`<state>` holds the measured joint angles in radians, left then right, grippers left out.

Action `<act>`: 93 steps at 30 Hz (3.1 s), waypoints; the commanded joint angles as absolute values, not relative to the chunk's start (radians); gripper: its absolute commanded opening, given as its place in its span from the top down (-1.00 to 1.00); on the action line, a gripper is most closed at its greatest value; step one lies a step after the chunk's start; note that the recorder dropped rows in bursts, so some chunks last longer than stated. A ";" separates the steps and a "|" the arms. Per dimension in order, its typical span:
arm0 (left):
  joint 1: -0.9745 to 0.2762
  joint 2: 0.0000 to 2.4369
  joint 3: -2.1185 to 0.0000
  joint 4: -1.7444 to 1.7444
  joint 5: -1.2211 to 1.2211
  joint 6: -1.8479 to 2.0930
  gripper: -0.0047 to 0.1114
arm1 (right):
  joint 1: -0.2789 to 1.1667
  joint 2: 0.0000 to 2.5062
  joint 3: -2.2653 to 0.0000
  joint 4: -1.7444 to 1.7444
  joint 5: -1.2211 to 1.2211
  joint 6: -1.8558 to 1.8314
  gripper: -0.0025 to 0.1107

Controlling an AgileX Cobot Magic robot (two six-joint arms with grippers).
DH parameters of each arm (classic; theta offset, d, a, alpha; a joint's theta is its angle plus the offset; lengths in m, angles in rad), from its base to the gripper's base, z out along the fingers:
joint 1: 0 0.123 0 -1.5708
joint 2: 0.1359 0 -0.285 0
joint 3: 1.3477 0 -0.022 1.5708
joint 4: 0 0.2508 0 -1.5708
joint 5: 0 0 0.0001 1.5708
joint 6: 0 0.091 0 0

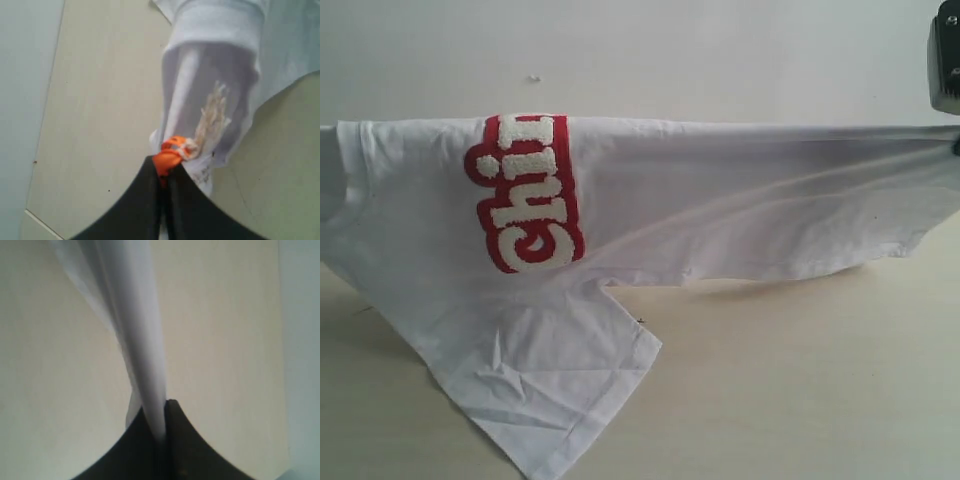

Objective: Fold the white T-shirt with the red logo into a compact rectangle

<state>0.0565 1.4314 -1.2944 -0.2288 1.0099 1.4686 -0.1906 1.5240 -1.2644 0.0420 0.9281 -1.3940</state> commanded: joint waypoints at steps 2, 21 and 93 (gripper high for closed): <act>0.070 1.323 -1.303 -0.217 1.070 1.457 0.90 | -0.203 1.418 -1.275 0.000 1.001 -1.391 0.96; 0.068 0.968 -1.303 -0.358 1.221 1.245 0.90 | -0.134 1.114 -1.275 0.176 1.204 -1.381 0.96; 0.017 1.935 -1.244 -0.074 0.314 0.621 -0.89 | -0.122 1.978 -1.273 0.158 0.488 -0.991 -0.43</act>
<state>-0.0054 1.9771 -1.2425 -0.0620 0.2130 0.6531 -0.1170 1.9979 -1.2686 0.1201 0.4340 -0.9944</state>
